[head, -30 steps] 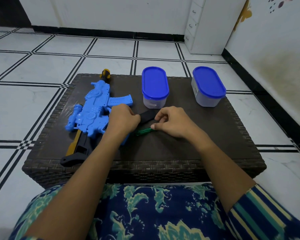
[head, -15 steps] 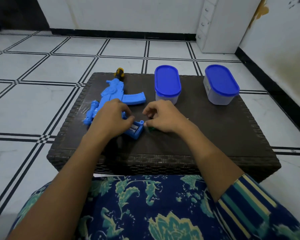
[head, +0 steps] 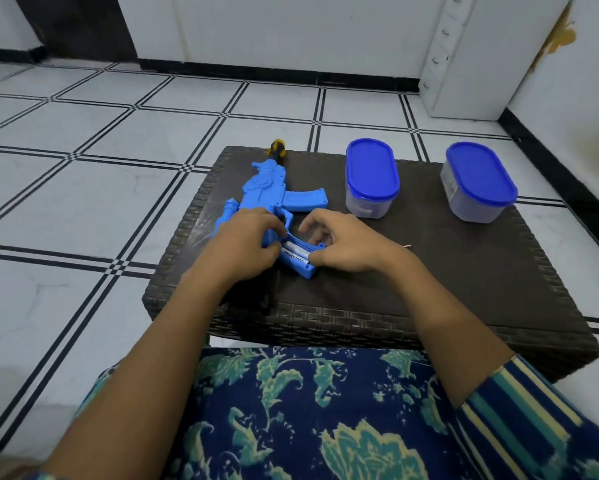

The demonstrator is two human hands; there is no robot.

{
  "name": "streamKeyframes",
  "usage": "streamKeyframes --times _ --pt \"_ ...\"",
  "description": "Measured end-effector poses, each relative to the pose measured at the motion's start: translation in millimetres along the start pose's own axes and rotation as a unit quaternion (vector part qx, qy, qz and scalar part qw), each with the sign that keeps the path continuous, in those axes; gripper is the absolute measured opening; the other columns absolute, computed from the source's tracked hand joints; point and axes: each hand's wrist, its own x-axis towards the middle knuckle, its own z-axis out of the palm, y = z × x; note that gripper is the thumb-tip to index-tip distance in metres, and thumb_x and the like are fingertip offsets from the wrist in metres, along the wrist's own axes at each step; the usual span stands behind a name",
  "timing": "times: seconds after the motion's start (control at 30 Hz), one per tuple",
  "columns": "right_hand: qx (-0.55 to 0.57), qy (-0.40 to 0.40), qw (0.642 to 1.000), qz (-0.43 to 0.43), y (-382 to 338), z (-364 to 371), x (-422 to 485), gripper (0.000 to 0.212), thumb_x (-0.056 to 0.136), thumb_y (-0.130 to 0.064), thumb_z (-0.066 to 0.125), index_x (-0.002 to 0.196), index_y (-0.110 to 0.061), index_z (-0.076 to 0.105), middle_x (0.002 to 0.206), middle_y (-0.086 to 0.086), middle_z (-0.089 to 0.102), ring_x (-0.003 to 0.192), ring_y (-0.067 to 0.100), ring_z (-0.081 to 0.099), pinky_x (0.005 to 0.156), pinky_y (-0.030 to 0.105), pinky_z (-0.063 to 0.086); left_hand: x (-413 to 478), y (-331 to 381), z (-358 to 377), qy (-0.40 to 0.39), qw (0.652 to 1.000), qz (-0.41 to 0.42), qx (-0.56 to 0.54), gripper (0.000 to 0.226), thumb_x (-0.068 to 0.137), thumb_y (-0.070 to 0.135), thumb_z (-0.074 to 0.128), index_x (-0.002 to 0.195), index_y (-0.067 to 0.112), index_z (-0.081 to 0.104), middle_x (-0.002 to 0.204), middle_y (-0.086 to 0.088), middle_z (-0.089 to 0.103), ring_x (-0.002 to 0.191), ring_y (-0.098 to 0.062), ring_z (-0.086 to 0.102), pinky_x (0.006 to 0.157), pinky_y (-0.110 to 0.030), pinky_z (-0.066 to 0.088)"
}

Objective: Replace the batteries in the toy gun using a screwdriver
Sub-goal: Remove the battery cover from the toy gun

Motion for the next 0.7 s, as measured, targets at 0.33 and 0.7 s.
streamKeyframes --times 0.33,0.7 --pt "-0.189 -0.012 0.974 0.124 14.1 -15.3 -7.6 0.023 0.079 0.006 0.060 0.092 -0.012 0.063 0.111 0.006 0.055 0.098 0.025 0.059 0.090 0.043 0.054 2.4 1.2 3.9 -0.027 1.000 0.001 0.012 0.032 0.080 0.023 0.060 0.111 0.028 0.068 0.129 0.009 0.057 0.123 -0.020 0.046 0.097 -0.056 0.040" --pt "-0.131 0.135 0.981 0.055 9.7 -20.1 -8.5 0.018 0.092 -0.019 0.063 0.103 -0.018 0.049 0.094 -0.002 0.055 0.087 0.020 0.055 0.086 0.043 0.049 -0.4 4.4 -0.1 -0.084 0.993 0.038 0.075 0.056 0.072 0.053 0.069 0.125 0.040 0.056 0.130 0.025 0.053 0.124 -0.009 0.034 0.097 -0.050 0.032"
